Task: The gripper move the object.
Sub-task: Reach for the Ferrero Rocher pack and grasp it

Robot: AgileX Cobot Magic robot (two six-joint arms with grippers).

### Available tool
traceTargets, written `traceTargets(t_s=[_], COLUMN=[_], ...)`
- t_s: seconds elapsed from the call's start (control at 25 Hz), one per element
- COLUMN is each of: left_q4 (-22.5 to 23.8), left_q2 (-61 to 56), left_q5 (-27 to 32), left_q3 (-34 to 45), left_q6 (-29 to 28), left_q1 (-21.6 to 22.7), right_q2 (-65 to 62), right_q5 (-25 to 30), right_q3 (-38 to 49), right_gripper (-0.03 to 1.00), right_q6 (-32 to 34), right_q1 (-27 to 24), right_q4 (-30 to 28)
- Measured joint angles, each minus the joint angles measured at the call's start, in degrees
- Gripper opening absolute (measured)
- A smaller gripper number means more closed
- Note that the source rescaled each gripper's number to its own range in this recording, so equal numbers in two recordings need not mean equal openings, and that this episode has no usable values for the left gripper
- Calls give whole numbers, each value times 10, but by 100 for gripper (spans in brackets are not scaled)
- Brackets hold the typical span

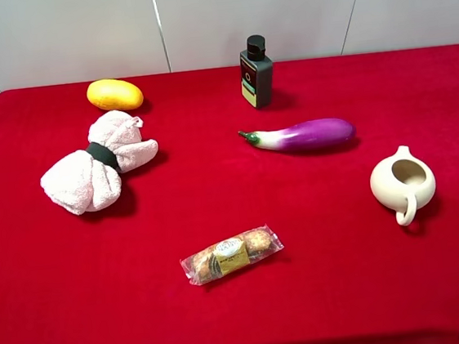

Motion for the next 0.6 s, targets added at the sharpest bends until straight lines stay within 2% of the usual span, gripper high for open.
traceTargets(t_s=[0.2,0.6], left_q4=[0,0], left_q2=[0,0], left_q5=[0,0], left_q3=[0,0], left_q6=[0,0], left_q1=[0,0], right_q2=[47,178], right_q5=[1,0], right_q3=[-5,-5], right_gripper=[100,100], right_q6=[-52,-72], right_q1=[56,203], right_q4=[27,29])
